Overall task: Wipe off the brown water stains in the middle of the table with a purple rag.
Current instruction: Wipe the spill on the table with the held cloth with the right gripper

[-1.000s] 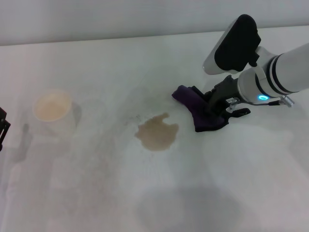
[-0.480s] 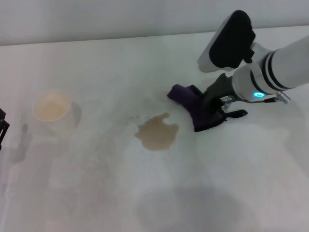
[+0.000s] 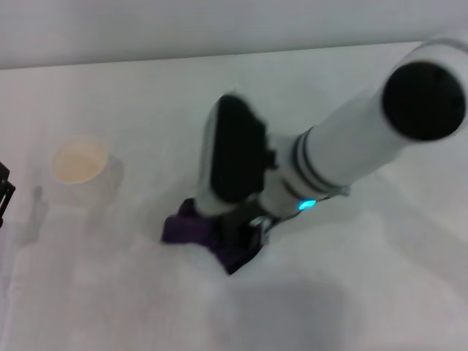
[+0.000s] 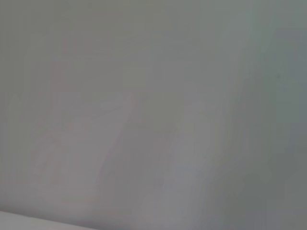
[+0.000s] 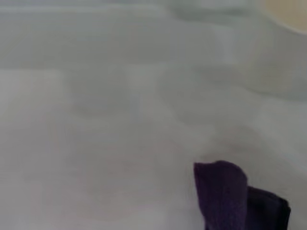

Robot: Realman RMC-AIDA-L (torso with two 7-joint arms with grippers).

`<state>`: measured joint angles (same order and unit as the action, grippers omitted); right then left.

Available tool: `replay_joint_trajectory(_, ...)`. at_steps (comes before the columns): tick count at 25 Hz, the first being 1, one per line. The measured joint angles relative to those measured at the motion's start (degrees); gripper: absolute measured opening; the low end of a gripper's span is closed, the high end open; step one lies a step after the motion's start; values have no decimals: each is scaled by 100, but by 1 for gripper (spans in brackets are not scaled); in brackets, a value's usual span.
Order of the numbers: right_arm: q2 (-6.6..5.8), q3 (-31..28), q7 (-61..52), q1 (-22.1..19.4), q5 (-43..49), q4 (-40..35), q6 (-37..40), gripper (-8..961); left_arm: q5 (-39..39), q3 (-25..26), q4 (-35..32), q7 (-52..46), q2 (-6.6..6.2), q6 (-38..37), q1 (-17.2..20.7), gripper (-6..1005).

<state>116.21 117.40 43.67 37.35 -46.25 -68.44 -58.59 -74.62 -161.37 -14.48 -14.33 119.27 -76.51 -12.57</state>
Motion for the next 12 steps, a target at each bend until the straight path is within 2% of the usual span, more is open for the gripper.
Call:
replay_joint_trajectory(3,-1,532,-27,130,-68,43,348,89,0,0,-2,0,0,2,-9,884)
replay_joint_trajectory(6,-3,739,-36,187,-11,184,671,88,0,0,-2,0,0,4,-18,884)
replay_joint_trajectory(12,-13,130,-39,198,99,703,898,87,0,0,-2,0,0,5,-17,884)
